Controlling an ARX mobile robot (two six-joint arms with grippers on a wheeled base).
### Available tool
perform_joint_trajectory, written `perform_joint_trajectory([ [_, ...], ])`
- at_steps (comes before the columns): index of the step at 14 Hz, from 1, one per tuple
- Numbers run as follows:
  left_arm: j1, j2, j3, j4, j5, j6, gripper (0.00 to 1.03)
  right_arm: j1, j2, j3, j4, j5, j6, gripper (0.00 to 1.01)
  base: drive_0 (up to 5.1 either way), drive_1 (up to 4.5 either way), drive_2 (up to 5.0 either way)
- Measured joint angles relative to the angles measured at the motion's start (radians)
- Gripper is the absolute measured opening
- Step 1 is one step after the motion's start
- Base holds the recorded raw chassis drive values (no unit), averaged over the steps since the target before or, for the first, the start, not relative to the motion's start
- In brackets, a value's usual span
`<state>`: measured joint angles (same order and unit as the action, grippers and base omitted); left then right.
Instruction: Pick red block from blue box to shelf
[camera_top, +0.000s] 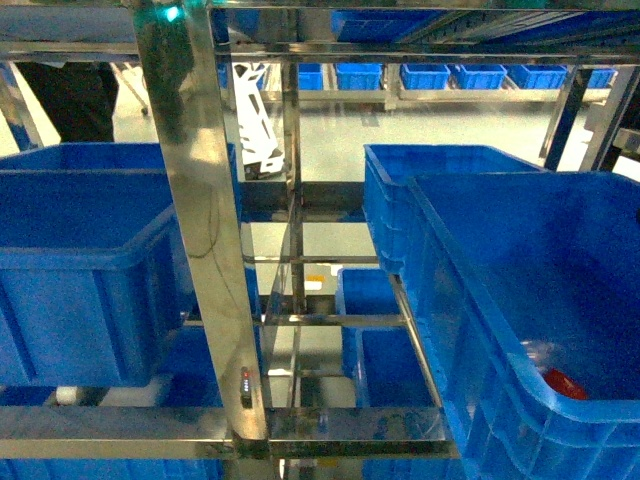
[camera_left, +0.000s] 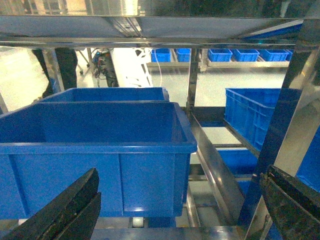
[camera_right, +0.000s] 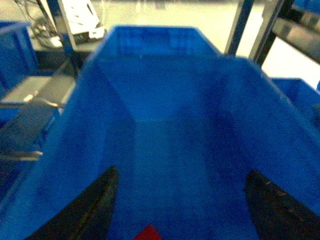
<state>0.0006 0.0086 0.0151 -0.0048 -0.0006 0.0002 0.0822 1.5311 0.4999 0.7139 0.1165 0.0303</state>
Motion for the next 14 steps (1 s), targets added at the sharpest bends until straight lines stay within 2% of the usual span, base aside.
perform_joint_trajectory([
  [1,0.000,0.000,0.000,0.001,0.000,0.000,0.98,0.038,-0.084,-0.014,0.054,0.016,0.000,0.84,0.0,0.00,0.0],
  [2,0.000,0.000,0.000,0.002,0.000,0.000,0.98,0.037,-0.089,-0.064,0.277,-0.011,-0.012,0.73,0.0,0.00,0.0],
  [3,0.000,0.000,0.000,0.001,0.000,0.000,0.98,0.018,-0.099,-0.146,0.353,-0.018,-0.018,0.61,0.0,0.00,0.0],
  [4,0.000,0.000,0.000,0.001,0.000,0.000,0.98,0.001,-0.128,-0.227,0.362,-0.025,-0.023,0.46,0.0,0.00,0.0],
  [5,0.000,0.000,0.000,0.001,0.000,0.000,0.98,-0.007,-0.142,-0.262,0.429,-0.032,-0.023,0.35,0.0,0.00,0.0],
  [7,0.000,0.000,0.000,0.002,0.000,0.000,0.98,-0.015,-0.241,-0.327,0.386,-0.048,-0.024,0.12,0.0,0.00,0.0],
  [8,0.000,0.000,0.000,0.002,0.000,0.000,0.98,-0.075,-0.318,-0.367,0.345,-0.110,-0.028,0.02,0.0,0.00,0.0],
  [11,0.000,0.000,0.000,0.001,0.000,0.000,0.98,-0.087,-0.483,-0.423,0.240,-0.113,-0.027,0.02,0.0,0.00,0.0],
  [14,0.000,0.000,0.000,0.002,0.000,0.000,0.98,-0.087,-0.516,-0.434,0.217,-0.114,-0.028,0.02,0.0,0.00,0.0],
])
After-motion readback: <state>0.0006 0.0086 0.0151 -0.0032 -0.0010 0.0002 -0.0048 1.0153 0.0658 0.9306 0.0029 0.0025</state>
